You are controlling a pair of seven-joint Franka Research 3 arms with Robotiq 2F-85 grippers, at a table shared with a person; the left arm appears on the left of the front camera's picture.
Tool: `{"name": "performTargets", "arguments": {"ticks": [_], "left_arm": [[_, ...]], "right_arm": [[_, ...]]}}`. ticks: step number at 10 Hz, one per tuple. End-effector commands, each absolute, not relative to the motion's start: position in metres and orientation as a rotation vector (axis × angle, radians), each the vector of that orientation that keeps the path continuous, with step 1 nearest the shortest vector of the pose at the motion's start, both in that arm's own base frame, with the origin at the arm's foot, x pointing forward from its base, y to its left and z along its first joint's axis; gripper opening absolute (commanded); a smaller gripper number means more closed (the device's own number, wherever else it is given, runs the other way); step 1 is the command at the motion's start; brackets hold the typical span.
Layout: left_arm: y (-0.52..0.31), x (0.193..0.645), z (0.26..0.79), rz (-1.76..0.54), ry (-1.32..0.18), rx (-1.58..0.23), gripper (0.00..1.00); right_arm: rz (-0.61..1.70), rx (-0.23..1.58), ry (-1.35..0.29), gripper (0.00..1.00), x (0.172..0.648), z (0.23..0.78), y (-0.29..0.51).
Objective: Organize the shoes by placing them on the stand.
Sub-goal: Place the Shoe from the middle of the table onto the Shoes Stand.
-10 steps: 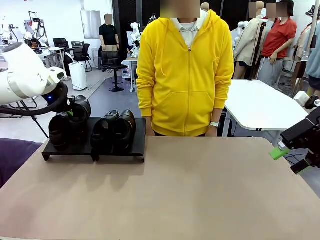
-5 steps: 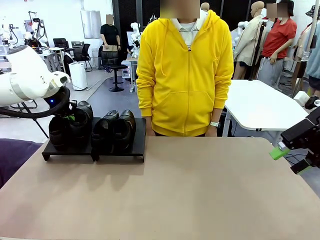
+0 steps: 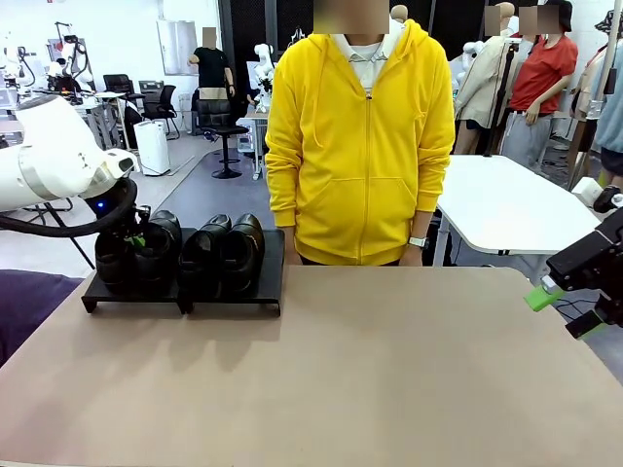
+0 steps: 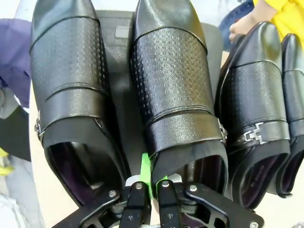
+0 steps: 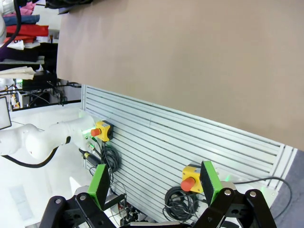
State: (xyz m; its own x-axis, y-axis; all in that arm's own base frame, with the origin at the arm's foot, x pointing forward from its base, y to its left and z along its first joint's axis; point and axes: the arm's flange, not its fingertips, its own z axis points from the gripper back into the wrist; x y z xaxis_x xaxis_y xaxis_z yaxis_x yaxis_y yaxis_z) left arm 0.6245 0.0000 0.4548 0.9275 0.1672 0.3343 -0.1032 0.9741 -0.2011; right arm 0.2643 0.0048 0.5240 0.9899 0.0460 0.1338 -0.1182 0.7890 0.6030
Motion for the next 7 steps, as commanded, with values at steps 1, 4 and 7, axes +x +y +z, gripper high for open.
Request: {"name": "performTargets", "arguments": {"ticks": [1, 4, 7], "left_arm": [[-0.002, 0.623, 0.464, 0.143, -0.354, -0.164, 0.62], [-0.005, 0.620, 0.473, 0.129, -0.384, -0.181, 1.00], [-0.016, 0.605, 0.497, 0.084, -0.434, -0.193, 1.00]], "right_arm": [[0.099, 0.682, -0.121, 1.00, 0.265, 0.527, 0.005], [0.099, 0.682, -0.121, 1.00, 0.265, 0.527, 0.005], [0.099, 0.682, -0.121, 1.00, 0.265, 0.527, 0.005]]}}
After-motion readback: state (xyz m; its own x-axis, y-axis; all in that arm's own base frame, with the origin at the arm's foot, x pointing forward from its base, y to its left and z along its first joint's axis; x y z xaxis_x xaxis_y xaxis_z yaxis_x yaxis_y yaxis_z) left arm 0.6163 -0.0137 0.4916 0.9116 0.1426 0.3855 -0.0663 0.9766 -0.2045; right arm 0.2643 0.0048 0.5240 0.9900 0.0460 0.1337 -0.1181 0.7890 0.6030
